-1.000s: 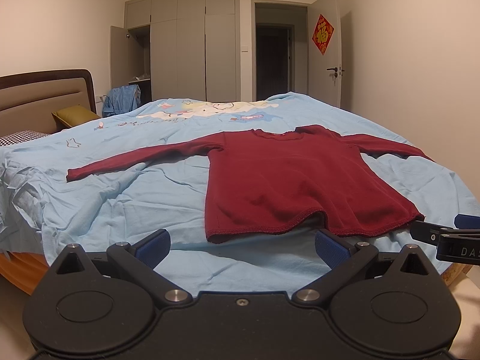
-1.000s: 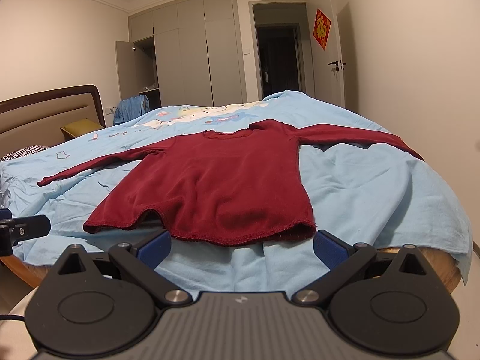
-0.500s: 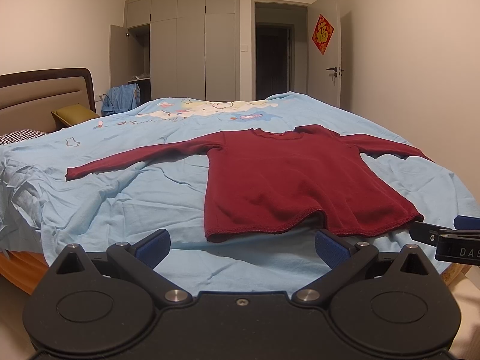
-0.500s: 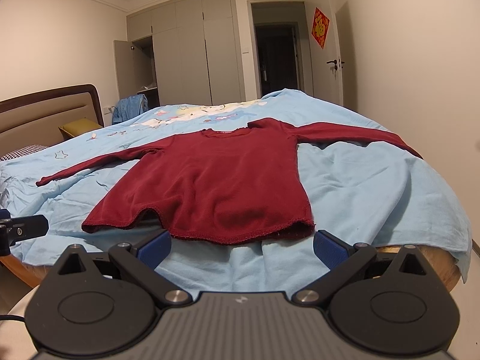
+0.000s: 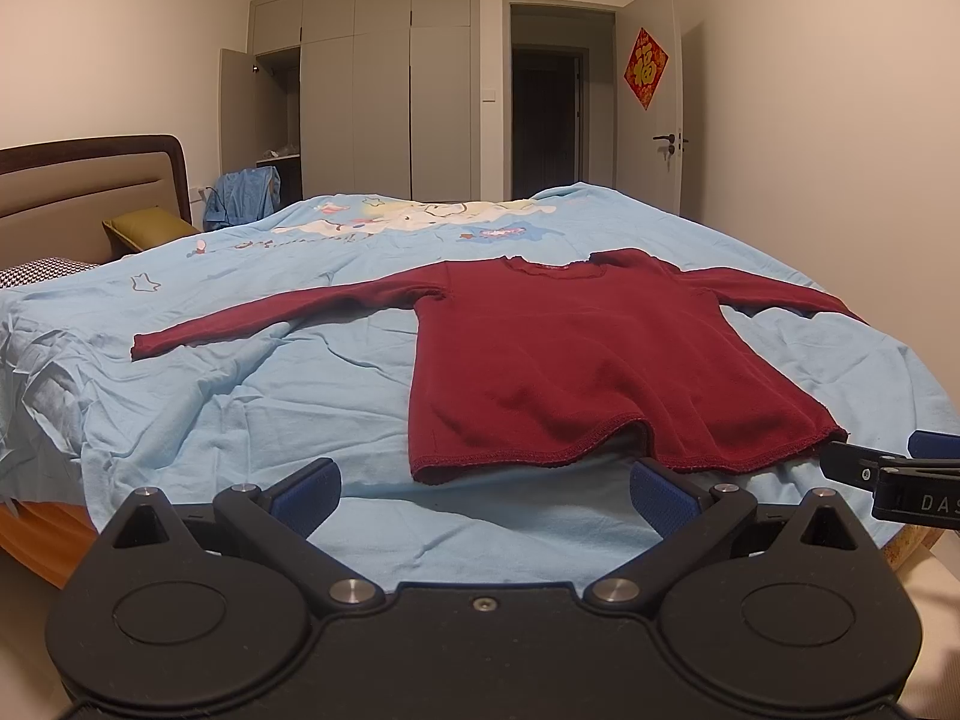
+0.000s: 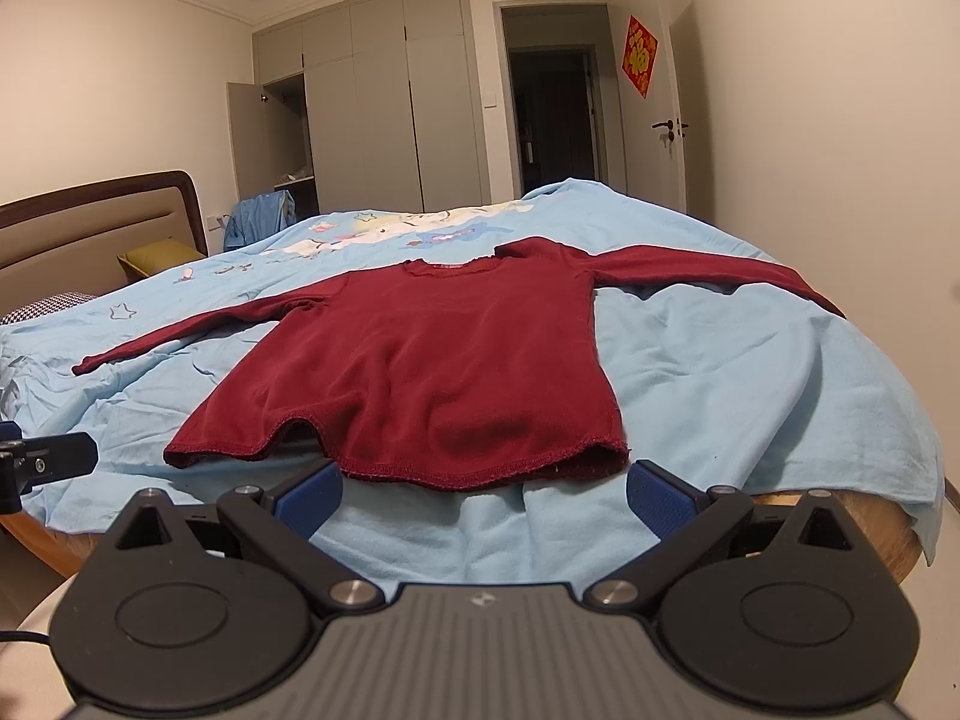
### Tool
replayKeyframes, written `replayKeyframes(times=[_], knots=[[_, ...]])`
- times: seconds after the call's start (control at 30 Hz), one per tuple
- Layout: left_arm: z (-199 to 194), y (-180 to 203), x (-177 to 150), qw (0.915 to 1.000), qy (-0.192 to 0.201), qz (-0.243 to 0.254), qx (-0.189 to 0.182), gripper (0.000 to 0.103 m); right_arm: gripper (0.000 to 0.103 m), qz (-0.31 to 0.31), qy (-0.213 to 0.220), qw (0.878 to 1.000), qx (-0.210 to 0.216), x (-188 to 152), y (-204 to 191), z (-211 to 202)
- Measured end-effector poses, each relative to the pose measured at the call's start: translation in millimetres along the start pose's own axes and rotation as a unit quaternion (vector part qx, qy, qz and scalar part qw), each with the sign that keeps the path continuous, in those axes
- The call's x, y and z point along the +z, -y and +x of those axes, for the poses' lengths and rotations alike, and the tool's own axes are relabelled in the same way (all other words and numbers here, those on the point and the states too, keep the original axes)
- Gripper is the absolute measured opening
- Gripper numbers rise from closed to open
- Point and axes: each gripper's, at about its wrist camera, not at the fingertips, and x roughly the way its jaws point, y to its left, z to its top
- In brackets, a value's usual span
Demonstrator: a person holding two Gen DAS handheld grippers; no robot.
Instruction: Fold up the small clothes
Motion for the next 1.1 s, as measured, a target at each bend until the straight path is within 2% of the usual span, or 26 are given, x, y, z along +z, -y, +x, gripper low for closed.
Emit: replayKeyframes(times=[0.3, 0.47, 0.53, 0.67, 0.8, 1.1], knots=[[2.7, 2.9, -3.7, 1.0000, -0.006, -0.002, -0.004, 0.102, 0.103, 0.002, -0.006, 1.000, 0.002, 0.6, 0.4, 1.9], [11.5, -0.3, 2.1, 0.9996, -0.026, -0.006, -0.011, 0.102, 0.103, 0.002, -0.021, 0.999, 0.037, 10.1, 5.5, 13.0], [16.5, -0.1, 5.4, 0.9993, -0.033, -0.008, -0.013, 0.102, 0.103, -0.014, -0.011, 0.999, 0.034, 18.4, 5.0, 17.4], [36.0, -3.4, 20.0, 0.9986, -0.046, -0.017, -0.020, 0.102, 0.103, -0.034, 0.023, 0.999, 0.022, 42.3, 7.6, 22.1], [58.3, -1.8, 39.8, 0.9978, -0.058, -0.018, -0.026, 0.102, 0.103, -0.019, 0.035, 0.999, 0.020, 68.4, 19.7, 31.6], [114.3, 6.3, 79.0, 0.9974, -0.068, -0.012, -0.021, 0.102, 0.103, -0.006, 0.016, 1.000, -0.013, 102.1, 49.5, 70.6]])
